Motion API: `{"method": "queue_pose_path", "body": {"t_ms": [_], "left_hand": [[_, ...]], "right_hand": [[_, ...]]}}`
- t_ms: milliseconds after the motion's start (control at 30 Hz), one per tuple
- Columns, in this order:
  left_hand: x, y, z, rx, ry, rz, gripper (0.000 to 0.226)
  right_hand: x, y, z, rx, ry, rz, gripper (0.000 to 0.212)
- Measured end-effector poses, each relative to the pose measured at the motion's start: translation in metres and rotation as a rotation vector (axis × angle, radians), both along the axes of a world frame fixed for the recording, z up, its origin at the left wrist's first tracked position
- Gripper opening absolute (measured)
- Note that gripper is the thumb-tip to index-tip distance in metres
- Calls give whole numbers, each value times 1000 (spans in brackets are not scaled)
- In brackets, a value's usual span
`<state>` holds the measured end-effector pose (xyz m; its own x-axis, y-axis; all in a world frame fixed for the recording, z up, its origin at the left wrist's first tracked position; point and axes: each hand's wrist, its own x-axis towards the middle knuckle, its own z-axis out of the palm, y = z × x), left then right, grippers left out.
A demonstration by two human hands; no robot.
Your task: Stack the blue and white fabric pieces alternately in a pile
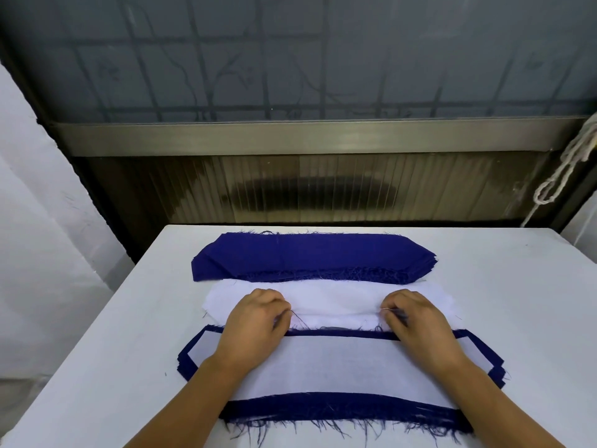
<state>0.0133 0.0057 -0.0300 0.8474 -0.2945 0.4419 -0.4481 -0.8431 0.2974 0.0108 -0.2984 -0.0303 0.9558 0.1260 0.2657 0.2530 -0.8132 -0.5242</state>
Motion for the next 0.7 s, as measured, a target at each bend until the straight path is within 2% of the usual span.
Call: {"method": "queue_pose_path", "body": {"t_ms": [300, 433, 567, 700], "left_hand": [[-5, -1, 4, -40, -47, -28, 13], [-7, 0, 3, -155, 33, 14, 6], [-7, -1, 2, -124, -2, 67, 10], [-4, 1, -2, -113, 52, 178, 19]], "right_hand": [[-4, 1, 6, 110, 18, -29, 13], [-5, 0, 6, 128, -53, -25, 11], [-4, 0, 5, 112, -48, -76, 12], [-2, 1, 4, 112, -5, -115, 17]]}}
